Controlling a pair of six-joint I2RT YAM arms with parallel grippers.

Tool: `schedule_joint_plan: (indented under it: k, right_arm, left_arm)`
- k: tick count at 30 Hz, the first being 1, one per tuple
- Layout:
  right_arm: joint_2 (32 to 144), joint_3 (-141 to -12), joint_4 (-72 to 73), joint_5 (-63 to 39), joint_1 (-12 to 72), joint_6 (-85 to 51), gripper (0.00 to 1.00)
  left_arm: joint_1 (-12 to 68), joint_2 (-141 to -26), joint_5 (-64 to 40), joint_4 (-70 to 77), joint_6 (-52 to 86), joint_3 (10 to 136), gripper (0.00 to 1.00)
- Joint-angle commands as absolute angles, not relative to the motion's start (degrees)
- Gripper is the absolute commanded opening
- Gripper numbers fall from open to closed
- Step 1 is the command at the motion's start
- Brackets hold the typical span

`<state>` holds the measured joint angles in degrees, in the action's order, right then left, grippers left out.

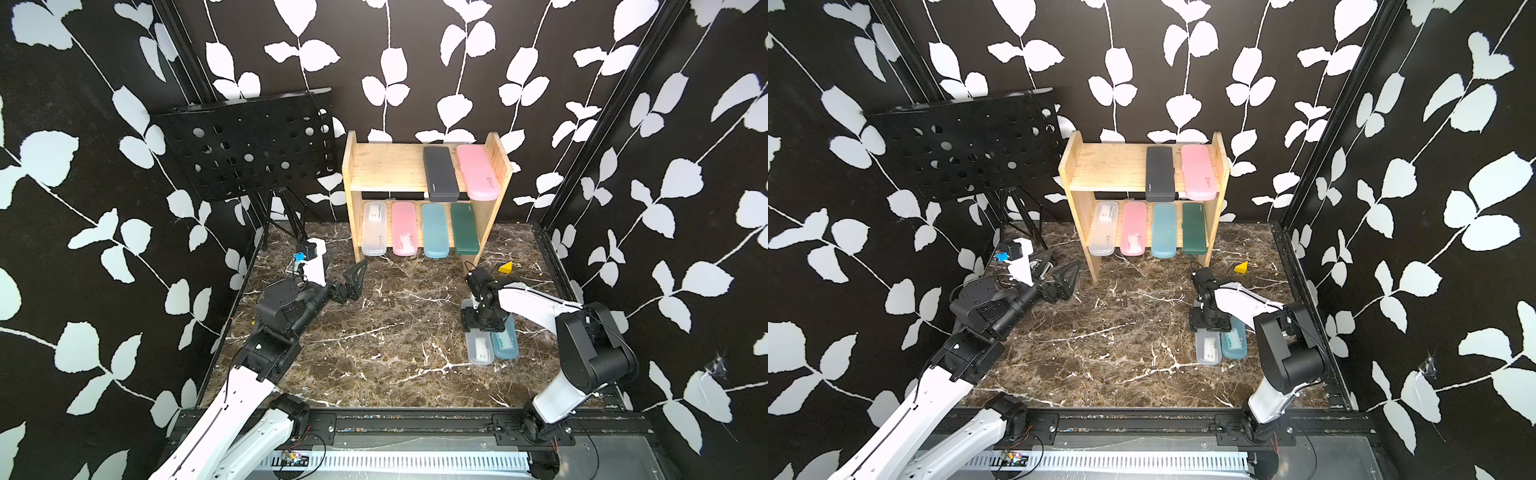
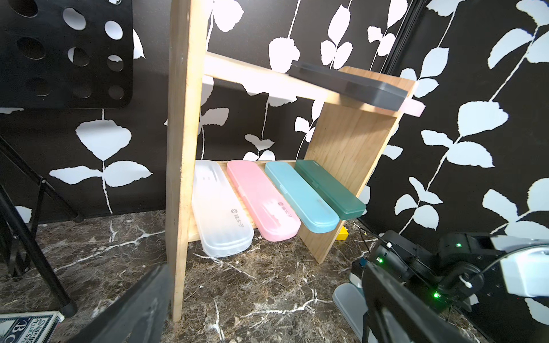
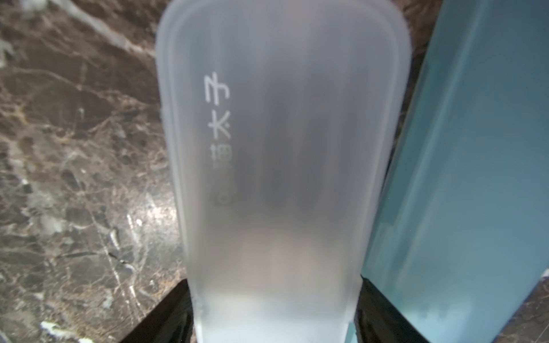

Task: Remove the pencil cases from the shelf
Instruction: Place the pencil case at the center of the board.

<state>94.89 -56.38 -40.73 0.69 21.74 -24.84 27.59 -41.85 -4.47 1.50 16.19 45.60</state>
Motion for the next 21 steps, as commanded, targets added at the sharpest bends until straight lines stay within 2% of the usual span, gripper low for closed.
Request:
schedule_joint_plan:
  k: [1, 16, 19, 21]
  right_arm:
    - [95.5, -56.9, -42.2, 3.9, 21.5, -24.7, 0.56]
    - [93.6, -57.2, -44.9, 7.3, 19.5, -20.8, 0.57]
    - [93.2, -57.5, -44.8, 7.2, 19.5, -20.2, 0.66]
    - [93.1, -57.8, -44.9, 7.2, 19.5, -20.2, 0.78]
  left_arm:
    - [27.5, -40.8, -3.6, 1.2, 15.1, 46.2, 0.99]
    - [27.5, -40.9, -3.8, 1.4, 15.3, 45.8, 0.99]
    - [27.5, -41.3, -4.2, 2.1, 15.9, 45.9, 0.99]
    - [27.5, -41.4, -4.4, 2.7, 16.4, 45.8, 0.99]
